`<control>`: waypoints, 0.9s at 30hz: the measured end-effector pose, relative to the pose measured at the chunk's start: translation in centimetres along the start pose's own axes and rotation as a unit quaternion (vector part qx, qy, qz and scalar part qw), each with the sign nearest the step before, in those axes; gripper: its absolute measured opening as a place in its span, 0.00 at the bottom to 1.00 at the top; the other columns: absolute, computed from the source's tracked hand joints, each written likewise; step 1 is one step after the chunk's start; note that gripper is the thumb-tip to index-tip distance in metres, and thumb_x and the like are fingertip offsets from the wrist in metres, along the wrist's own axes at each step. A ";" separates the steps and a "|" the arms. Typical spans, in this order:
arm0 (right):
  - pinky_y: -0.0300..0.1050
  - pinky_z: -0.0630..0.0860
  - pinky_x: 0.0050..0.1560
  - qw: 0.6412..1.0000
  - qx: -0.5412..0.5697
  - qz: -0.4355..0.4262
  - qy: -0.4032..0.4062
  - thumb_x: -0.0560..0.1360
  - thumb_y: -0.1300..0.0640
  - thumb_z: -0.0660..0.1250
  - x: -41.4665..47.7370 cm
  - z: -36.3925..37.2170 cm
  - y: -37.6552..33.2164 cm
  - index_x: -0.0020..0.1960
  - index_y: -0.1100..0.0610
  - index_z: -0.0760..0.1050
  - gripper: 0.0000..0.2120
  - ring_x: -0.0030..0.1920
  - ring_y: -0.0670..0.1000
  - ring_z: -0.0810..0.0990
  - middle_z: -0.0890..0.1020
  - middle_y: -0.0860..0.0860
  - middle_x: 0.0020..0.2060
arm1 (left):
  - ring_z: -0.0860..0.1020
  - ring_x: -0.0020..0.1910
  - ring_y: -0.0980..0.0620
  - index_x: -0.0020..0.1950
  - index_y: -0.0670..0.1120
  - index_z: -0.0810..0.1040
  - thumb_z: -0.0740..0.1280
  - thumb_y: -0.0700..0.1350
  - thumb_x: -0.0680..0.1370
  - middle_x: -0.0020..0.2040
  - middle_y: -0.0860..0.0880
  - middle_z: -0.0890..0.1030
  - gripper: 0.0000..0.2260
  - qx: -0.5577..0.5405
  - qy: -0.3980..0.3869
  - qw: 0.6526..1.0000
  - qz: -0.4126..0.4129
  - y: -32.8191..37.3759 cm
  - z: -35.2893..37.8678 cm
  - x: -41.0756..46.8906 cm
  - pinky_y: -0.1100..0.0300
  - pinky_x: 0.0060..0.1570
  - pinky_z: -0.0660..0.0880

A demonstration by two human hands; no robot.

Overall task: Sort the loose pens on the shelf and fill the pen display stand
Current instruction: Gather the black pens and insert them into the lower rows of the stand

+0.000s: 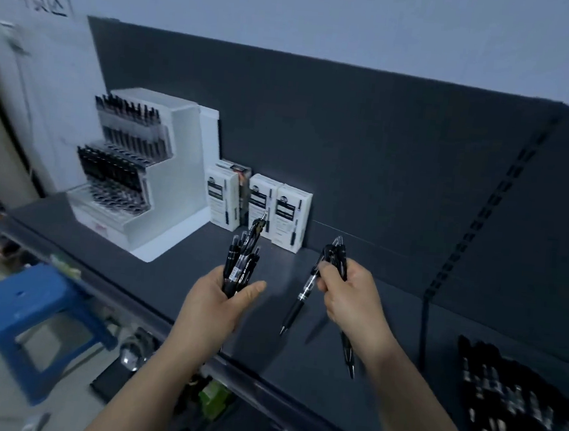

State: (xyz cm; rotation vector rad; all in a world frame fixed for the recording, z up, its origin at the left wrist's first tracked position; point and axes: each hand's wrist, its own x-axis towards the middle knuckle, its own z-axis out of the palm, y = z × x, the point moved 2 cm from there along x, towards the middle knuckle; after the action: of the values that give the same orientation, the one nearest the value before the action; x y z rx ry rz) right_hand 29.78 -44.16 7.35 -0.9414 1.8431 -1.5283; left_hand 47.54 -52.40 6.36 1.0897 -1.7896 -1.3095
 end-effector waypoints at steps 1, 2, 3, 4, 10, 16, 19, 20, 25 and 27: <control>0.42 0.60 0.29 1.000 0.002 -0.007 -0.006 0.76 0.53 0.62 0.3 2.2 -0.4 0.34 0.51 0.68 0.13 0.25 0.46 0.63 0.71 0.52 0.31 | 0.65 0.26 0.51 0.36 0.47 0.64 0.71 0.51 0.74 0.27 0.47 0.66 0.18 0.008 0.008 1.000 0.000 -0.6 -2.1 0.5 0.55 0.31 0.65; 0.42 0.60 0.29 1.000 0.004 -0.010 -0.012 0.76 0.52 0.62 0.6 4.4 -0.8 0.33 0.50 0.68 0.13 0.26 0.47 0.63 0.70 0.52 0.31 | 0.65 0.26 0.50 0.35 0.47 0.64 0.71 0.52 0.74 0.28 0.46 0.66 0.18 0.015 0.017 1.000 -0.002 -1.2 -4.2 0.9 0.54 0.31 0.65; 0.43 0.60 0.29 1.000 0.005 -0.010 -0.019 0.76 0.51 0.62 0.8 6.4 -1.2 0.33 0.50 0.67 0.13 0.26 0.47 0.63 0.70 0.51 0.30 | 0.64 0.27 0.50 0.35 0.47 0.64 0.70 0.53 0.74 0.28 0.46 0.65 0.18 0.020 0.023 1.000 -0.006 -1.7 -6.2 1.2 0.53 0.32 0.64; 0.44 0.60 0.29 1.000 0.005 -0.011 -0.024 0.76 0.50 0.62 1.1 8.4 -1.5 0.32 0.49 0.67 0.13 0.26 0.47 0.63 0.70 0.51 0.30 | 0.64 0.27 0.50 0.35 0.47 0.64 0.70 0.54 0.74 0.28 0.46 0.65 0.18 0.022 0.028 0.999 -0.009 -2.2 -8.1 1.6 0.53 0.32 0.63; 0.43 0.62 0.29 0.998 -0.003 -0.007 -0.069 0.77 0.50 0.62 2.7 18.0 -3.3 0.35 0.49 0.70 0.13 0.25 0.46 0.65 0.73 0.51 0.32 | 0.67 0.25 0.50 0.37 0.46 0.67 0.70 0.53 0.75 0.27 0.47 0.68 0.17 0.036 0.067 0.997 -0.028 -4.6 -16.6 3.7 0.55 0.31 0.66; 0.44 0.60 0.30 0.994 -0.025 -0.014 -0.105 0.77 0.51 0.61 6.2 24.0 -4.8 0.36 0.54 0.71 0.12 0.24 0.46 0.62 0.70 0.45 0.24 | 0.67 0.24 0.52 0.39 0.45 0.68 0.70 0.50 0.75 0.27 0.46 0.69 0.14 0.029 0.092 0.994 -0.042 -6.4 -21.2 6.8 0.61 0.26 0.66; 0.44 0.60 0.29 0.991 -0.020 -0.013 -0.131 0.78 0.50 0.61 8.1 26.8 -5.4 0.36 0.54 0.73 0.13 0.23 0.47 0.62 0.68 0.43 0.21 | 0.66 0.23 0.52 0.43 0.43 0.73 0.71 0.48 0.75 0.25 0.48 0.68 0.11 -0.002 0.091 0.994 -0.052 -7.0 -22.5 8.9 0.61 0.25 0.65; 0.43 0.61 0.29 0.990 -0.026 -0.020 -0.138 0.79 0.51 0.61 8.8 27.7 -5.7 0.37 0.55 0.73 0.14 0.22 0.46 0.62 0.69 0.42 0.20 | 0.66 0.22 0.52 0.44 0.42 0.74 0.72 0.47 0.75 0.24 0.49 0.69 0.10 -0.018 0.090 0.994 -0.057 -7.2 -22.8 9.6 0.62 0.24 0.65; 0.39 0.62 0.31 0.984 -0.026 -0.057 -0.166 0.80 0.52 0.60 11.4 32.1 -7.1 0.41 0.58 0.73 0.13 0.21 0.42 0.64 0.71 0.38 0.19 | 0.67 0.23 0.53 0.43 0.45 0.76 0.73 0.45 0.73 0.25 0.53 0.73 0.07 -0.067 0.062 0.994 -0.068 -8.2 -24.5 13.0 0.62 0.25 0.63; 0.38 0.62 0.31 0.983 -0.025 -0.051 -0.172 0.80 0.52 0.61 12.3 33.6 -7.2 0.41 0.58 0.73 0.12 0.21 0.41 0.67 0.74 0.40 0.22 | 0.65 0.21 0.55 0.42 0.47 0.76 0.73 0.45 0.73 0.23 0.54 0.72 0.06 -0.063 0.058 0.994 -0.064 -8.8 -25.6 14.2 0.62 0.24 0.63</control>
State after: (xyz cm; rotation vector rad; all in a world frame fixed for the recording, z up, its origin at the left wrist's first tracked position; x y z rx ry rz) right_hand 50.07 -74.47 8.15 -1.2535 1.6113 -1.2844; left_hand 65.69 -77.00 5.64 1.2023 -1.5531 -1.3842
